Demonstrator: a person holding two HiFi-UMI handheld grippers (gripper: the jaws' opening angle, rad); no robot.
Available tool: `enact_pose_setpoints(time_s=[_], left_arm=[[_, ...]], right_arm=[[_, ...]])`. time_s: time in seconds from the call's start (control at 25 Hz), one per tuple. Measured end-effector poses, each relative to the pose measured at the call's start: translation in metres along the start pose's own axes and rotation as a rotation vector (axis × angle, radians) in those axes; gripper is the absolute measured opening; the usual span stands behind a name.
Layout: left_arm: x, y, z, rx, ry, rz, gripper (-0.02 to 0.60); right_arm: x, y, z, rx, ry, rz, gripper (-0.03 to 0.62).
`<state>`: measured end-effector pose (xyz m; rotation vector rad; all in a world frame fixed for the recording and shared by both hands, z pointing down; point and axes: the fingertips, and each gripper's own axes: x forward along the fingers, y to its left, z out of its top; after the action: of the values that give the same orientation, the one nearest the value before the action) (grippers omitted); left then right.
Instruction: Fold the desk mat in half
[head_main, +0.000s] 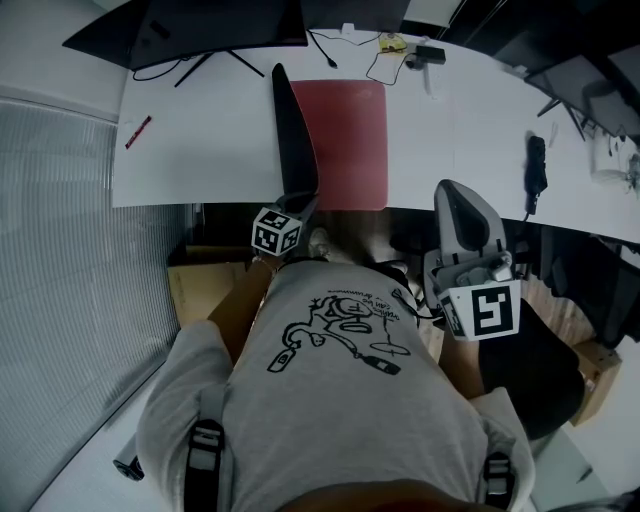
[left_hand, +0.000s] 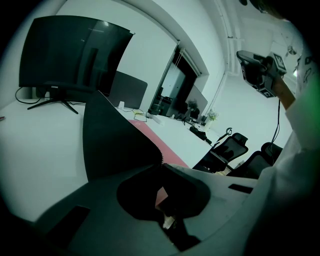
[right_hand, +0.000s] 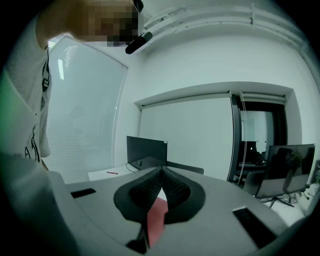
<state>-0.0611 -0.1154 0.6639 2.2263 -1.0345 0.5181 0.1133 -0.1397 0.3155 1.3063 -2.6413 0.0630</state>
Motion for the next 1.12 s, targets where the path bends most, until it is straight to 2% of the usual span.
enact_pose_setpoints(time_s=[0.64,1.12], left_arm=[[0.017,-0.020,0.002,0.015,0.024,0.000,0.031],[0.032,-0.041,-0.005,0.029,0.063,-0.026,0.031]], right_arm=[[-0.020,-0.018,-0.001,-0.002,0.002,0.002,0.006],[-0.029,-0.028,-0.002,-0.006,0.002,0.011,0.006]])
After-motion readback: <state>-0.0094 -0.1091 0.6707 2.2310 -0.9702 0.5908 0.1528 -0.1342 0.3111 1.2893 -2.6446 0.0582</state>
